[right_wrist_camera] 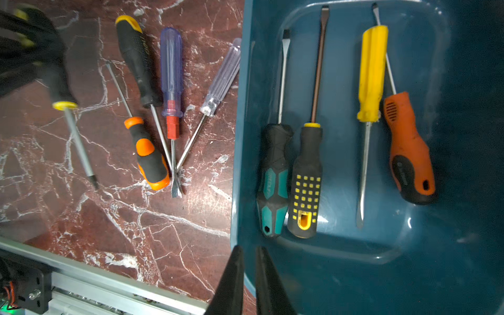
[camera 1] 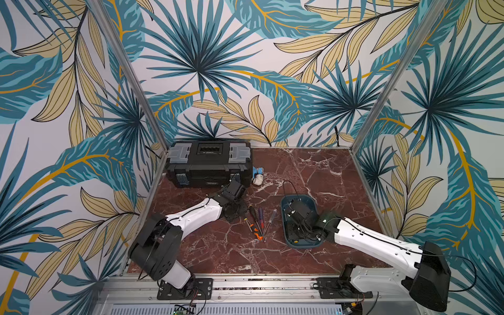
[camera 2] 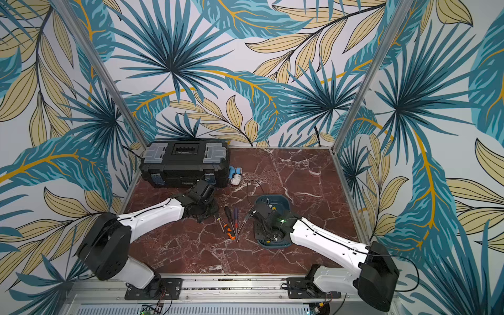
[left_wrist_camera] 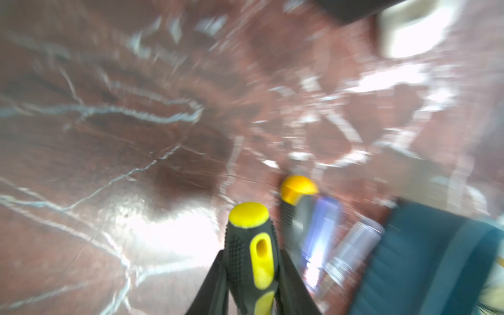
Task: Put the screwdriver on the desktop into the storage box
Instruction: Pick up the screwdriver from the center of the board.
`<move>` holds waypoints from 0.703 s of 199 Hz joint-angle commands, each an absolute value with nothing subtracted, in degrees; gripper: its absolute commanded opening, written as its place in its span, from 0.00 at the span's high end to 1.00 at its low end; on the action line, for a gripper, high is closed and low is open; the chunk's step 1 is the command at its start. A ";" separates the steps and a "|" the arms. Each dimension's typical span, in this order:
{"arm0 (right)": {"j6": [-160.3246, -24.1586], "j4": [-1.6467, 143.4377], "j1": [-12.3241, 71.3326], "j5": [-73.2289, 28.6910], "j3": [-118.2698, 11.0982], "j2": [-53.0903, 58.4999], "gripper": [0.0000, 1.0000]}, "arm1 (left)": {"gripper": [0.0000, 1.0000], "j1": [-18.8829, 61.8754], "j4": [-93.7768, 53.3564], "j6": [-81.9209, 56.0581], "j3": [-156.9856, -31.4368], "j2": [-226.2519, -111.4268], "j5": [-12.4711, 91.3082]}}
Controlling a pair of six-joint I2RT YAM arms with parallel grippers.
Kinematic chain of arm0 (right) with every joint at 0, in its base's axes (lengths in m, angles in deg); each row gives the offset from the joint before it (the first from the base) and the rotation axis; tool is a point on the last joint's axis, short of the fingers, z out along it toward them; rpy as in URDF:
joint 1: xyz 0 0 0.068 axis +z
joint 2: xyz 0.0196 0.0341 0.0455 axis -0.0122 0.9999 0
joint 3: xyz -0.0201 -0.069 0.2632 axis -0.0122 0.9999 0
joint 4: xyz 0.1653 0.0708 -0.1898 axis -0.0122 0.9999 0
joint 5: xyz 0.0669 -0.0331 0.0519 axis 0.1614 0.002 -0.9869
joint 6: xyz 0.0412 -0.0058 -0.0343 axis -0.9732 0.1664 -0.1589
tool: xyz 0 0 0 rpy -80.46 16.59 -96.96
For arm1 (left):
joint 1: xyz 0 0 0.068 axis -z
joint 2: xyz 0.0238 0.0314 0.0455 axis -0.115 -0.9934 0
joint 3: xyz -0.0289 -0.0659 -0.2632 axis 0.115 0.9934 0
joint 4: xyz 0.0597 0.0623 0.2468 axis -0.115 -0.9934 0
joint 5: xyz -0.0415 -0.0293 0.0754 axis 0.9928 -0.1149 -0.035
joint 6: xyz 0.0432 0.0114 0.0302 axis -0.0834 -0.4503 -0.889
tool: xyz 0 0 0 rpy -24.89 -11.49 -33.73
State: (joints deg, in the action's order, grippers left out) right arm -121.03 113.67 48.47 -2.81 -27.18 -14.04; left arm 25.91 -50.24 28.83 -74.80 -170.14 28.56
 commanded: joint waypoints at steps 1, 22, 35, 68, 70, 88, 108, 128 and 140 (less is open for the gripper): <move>-121.51 113.15 48.77 -3.56 -28.45 -13.66 0.84 | 1.00 25.96 -49.41 22.58 -72.44 -163.00 29.50; -119.39 112.17 50.01 -5.70 -30.39 -16.47 0.73 | 1.00 26.36 -42.68 20.15 -69.01 -156.30 35.08; -117.75 108.57 50.32 -11.21 -30.71 -18.91 0.60 | 1.00 26.36 -33.21 20.39 -65.83 -153.04 41.49; -120.03 92.15 50.44 -27.72 -27.44 -22.83 0.39 | 1.00 26.44 -5.55 26.99 -58.75 -149.61 56.00; -120.49 90.92 50.38 -28.45 -27.03 -23.00 0.38 | 1.00 26.44 -4.08 27.51 -58.42 -149.56 56.47; -123.61 82.34 50.42 -31.53 -24.67 -24.78 0.37 | 1.00 26.45 4.63 30.45 -56.91 -149.32 59.61; -125.54 79.04 50.41 -31.66 -23.47 -26.68 0.41 | 1.00 26.44 10.18 32.54 -55.60 -149.41 61.57; -126.21 78.88 50.37 -31.40 -23.39 -27.71 0.51 | 1.00 26.45 14.88 34.88 -53.66 -149.41 61.92; -126.82 78.00 50.37 -31.88 -23.15 -28.07 0.65 | 1.00 26.44 16.34 35.67 -52.82 -149.36 61.63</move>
State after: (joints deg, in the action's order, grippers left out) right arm -124.99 83.31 50.13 -29.36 -24.56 -26.89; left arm 26.37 5.13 32.33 -55.17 -150.23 58.96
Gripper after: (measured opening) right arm 0.442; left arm 0.277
